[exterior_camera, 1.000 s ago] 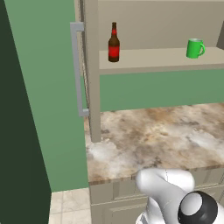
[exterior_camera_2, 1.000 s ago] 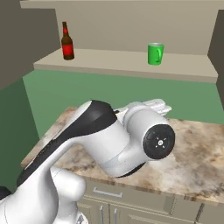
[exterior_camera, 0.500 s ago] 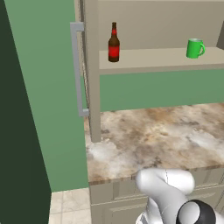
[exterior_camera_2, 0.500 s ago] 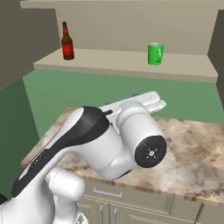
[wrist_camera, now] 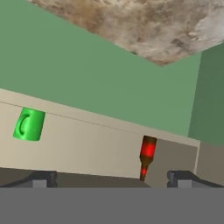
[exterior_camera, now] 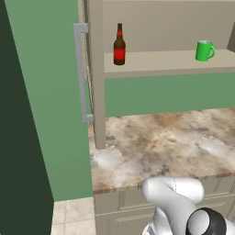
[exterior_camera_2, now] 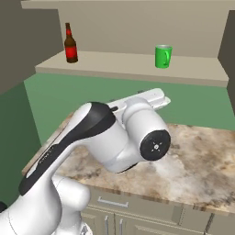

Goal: Open the cabinet directly in front. Then move the beer and the mug to the dining counter with the jar on it.

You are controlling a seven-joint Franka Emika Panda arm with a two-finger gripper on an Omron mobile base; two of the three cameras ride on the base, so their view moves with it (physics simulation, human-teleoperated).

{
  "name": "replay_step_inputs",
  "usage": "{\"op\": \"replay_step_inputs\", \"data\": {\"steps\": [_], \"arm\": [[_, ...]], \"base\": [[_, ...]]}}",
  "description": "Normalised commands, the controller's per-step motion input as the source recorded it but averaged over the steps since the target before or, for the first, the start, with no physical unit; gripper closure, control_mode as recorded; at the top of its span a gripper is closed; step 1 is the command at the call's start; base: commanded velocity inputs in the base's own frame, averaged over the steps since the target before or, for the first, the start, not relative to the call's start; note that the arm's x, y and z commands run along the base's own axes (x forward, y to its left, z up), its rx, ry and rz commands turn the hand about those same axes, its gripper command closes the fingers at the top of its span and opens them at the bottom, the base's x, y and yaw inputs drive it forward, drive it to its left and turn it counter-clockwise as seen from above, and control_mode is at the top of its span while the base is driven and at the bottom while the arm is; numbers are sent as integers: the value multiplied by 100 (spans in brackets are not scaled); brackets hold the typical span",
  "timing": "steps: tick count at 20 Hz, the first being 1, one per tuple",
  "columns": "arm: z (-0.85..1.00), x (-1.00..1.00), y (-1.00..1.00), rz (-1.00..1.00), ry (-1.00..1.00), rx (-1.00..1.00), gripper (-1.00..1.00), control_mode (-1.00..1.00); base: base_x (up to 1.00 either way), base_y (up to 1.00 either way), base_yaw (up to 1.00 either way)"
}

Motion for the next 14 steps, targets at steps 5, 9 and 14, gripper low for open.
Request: {"op": "replay_step_inputs", "data": {"steps": [5, 9, 14], "arm": [[22, 31, -2, 5, 0, 7, -100, -100], [25, 32, -6, 6, 0, 9, -100, -100], [18, 30, -10, 3, 0, 10, -100, -100]], "base": [[0, 0, 0], [0, 0, 0], [0, 0, 0]]}}
